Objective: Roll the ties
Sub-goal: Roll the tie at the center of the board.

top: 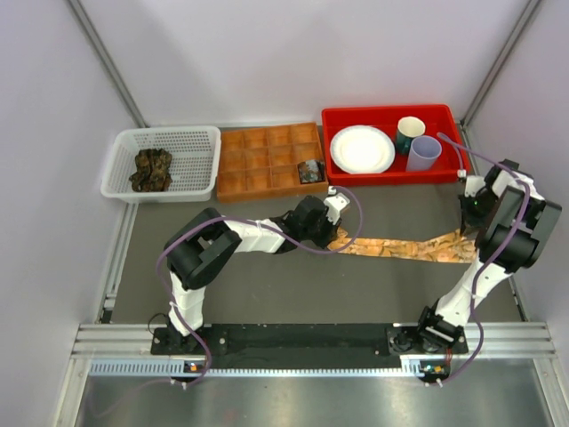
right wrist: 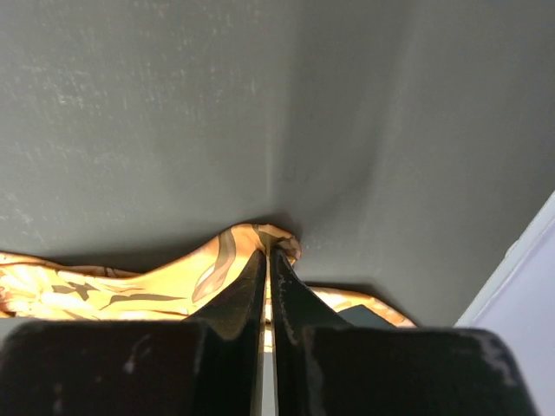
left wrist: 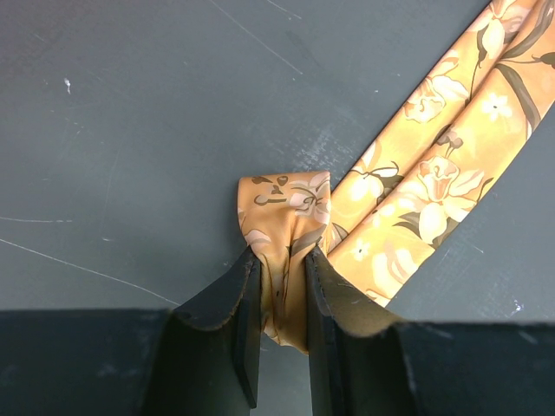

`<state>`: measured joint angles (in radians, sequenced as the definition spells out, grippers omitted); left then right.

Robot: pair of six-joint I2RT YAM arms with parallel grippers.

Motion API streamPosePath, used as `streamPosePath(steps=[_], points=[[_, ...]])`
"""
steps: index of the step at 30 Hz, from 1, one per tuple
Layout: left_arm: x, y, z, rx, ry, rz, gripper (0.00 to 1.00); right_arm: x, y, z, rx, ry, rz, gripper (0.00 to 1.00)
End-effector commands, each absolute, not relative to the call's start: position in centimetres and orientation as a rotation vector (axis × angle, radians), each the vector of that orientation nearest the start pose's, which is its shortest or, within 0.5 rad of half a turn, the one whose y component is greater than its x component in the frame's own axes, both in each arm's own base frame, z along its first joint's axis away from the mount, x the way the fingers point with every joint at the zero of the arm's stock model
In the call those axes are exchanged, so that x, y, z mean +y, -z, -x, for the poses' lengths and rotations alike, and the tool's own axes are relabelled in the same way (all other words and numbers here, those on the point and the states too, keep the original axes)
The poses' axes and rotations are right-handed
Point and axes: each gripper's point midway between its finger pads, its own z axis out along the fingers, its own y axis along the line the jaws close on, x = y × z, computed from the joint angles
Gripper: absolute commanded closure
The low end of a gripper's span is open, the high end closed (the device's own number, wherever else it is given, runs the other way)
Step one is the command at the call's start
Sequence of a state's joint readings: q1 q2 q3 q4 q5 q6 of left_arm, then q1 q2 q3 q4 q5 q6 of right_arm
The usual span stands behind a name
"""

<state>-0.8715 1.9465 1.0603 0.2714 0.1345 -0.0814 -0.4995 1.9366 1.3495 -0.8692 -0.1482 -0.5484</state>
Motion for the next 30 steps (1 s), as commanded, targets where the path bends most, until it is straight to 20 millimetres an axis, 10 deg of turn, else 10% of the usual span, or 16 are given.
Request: streamPosePath(steps=[1,5,11,16,23,30], points=[[-37.9,1.4,-27.3,2.222,0.656,-0.988,1.00,-14.8,-5.5,-31.5,2.884,-0.159,0.102,1.00],[-37.9,1.5,-27.2,2.227,0.662,-0.988,1.00,-14.3,-8.5,-30.3,2.881,-0.152,0.115,1.00],[-37.9,1.4,-27.2,2.226,0.666,-0.982,1.00,-15.8,-7.3,-26.3,2.988,0.021,0.147,1.00],[-38.0,1.4,-27.1,2.231,0.676,-0.980,1.00,-18.0,-7.4,-24.8,3.030,0.077,0.072,0.52],[-38.2,1.1,-26.9,2.225,0.704,-0.982,1.00,-9.8,-13.4,-30.6,2.568,-0.254,0.459,0.22],[-38.5,1.2,-26.8,2.238,0.753,-0.955,1.00,1.4,-12.2,-32.1,2.390,-0.533,0.751,0.21]])
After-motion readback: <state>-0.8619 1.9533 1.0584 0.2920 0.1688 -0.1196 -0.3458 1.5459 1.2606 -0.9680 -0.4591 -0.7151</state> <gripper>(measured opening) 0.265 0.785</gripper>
